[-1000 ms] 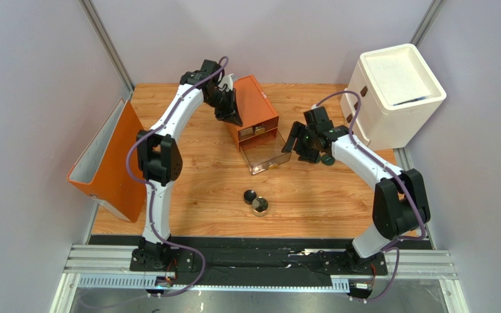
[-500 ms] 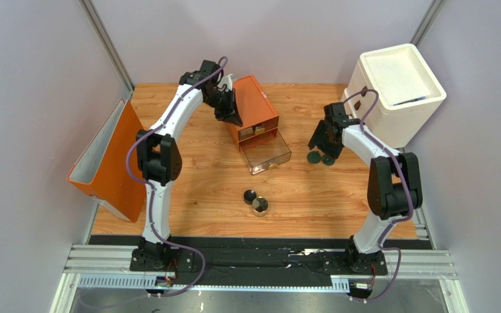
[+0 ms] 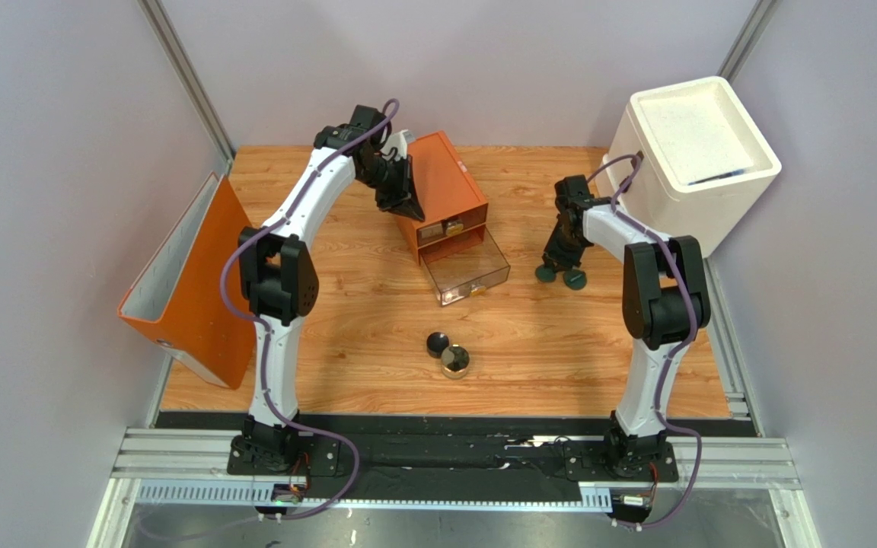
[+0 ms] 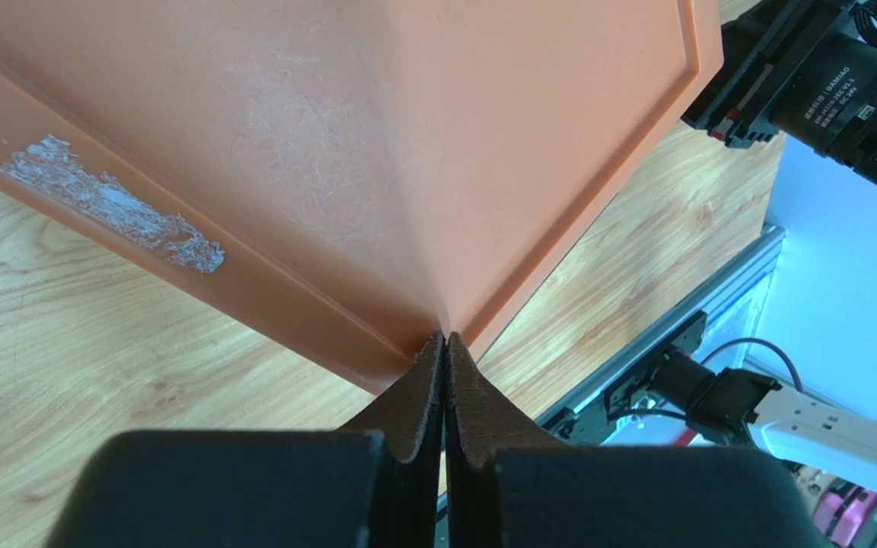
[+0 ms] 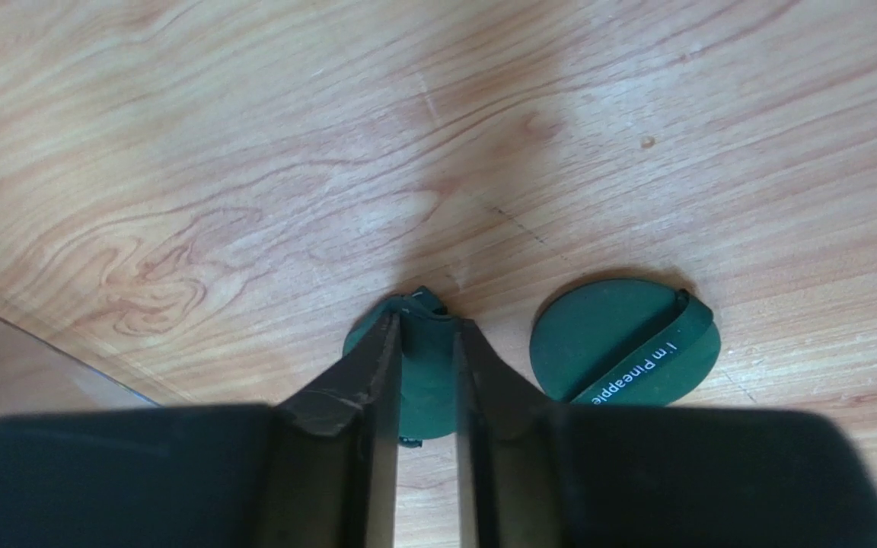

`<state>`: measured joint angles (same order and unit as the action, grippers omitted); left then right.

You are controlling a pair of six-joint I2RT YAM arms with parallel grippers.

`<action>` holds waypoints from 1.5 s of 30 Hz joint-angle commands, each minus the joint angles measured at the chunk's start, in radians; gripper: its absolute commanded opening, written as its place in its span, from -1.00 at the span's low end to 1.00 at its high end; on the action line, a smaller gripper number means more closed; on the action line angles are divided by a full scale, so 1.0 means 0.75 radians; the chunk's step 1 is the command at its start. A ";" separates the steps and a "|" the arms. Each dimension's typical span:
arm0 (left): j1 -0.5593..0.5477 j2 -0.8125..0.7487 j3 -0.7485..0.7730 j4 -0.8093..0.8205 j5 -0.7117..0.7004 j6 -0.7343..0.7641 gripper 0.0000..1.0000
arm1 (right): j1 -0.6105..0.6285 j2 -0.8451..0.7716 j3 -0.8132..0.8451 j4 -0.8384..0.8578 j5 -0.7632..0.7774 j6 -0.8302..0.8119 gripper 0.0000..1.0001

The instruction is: Organize the makeup

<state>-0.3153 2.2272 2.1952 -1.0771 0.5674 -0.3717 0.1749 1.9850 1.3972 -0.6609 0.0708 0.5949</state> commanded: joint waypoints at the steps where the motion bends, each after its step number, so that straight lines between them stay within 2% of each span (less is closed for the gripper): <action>1: 0.003 0.033 -0.039 -0.135 -0.149 0.080 -1.00 | -0.002 0.061 0.031 0.047 -0.008 0.004 -0.81; 4: 0.001 0.041 -0.039 -0.133 -0.145 0.080 -1.00 | -0.002 0.043 0.003 0.065 -0.027 -0.006 -1.00; 11: 0.003 0.047 -0.035 -0.131 -0.143 0.076 -1.00 | -0.002 -0.120 -0.055 0.096 -0.074 -0.041 -1.00; 15: 0.003 0.047 -0.033 -0.129 -0.145 0.074 -1.00 | 0.004 -0.302 -0.075 0.098 -0.164 -0.039 -1.00; 23: 0.001 0.045 -0.037 -0.122 -0.143 0.070 -1.00 | 0.120 -0.501 -0.112 0.106 -0.246 0.049 -1.00; 31: 0.001 0.039 -0.051 -0.116 -0.139 0.070 -1.00 | 0.345 -0.411 -0.067 0.194 -0.305 0.170 -1.00; 36: 0.003 0.019 -0.084 -0.100 -0.143 0.068 -1.00 | 0.442 -0.268 0.055 0.204 -0.272 0.191 -0.99; 38: 0.001 0.021 -0.090 -0.100 -0.143 0.068 -1.00 | 0.446 -0.231 0.117 0.198 -0.274 0.197 -0.92; 39: 0.001 0.021 -0.090 -0.098 -0.141 0.068 -1.00 | 0.448 -0.193 0.141 0.186 -0.274 0.195 -0.69; 41: 0.003 0.021 -0.090 -0.098 -0.145 0.070 -1.00 | 0.448 -0.166 0.207 0.153 -0.266 0.172 -0.40; 42: 0.003 0.019 -0.090 -0.098 -0.143 0.072 -1.00 | 0.448 -0.154 0.221 0.149 -0.250 0.164 -0.08; 45: 0.003 0.021 -0.084 -0.100 -0.143 0.076 -1.00 | 0.450 -0.153 0.256 0.131 -0.203 0.144 0.33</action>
<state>-0.3153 2.2162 2.1735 -1.0618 0.5716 -0.3714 0.5156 1.8748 1.5162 -0.5640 -0.1318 0.7200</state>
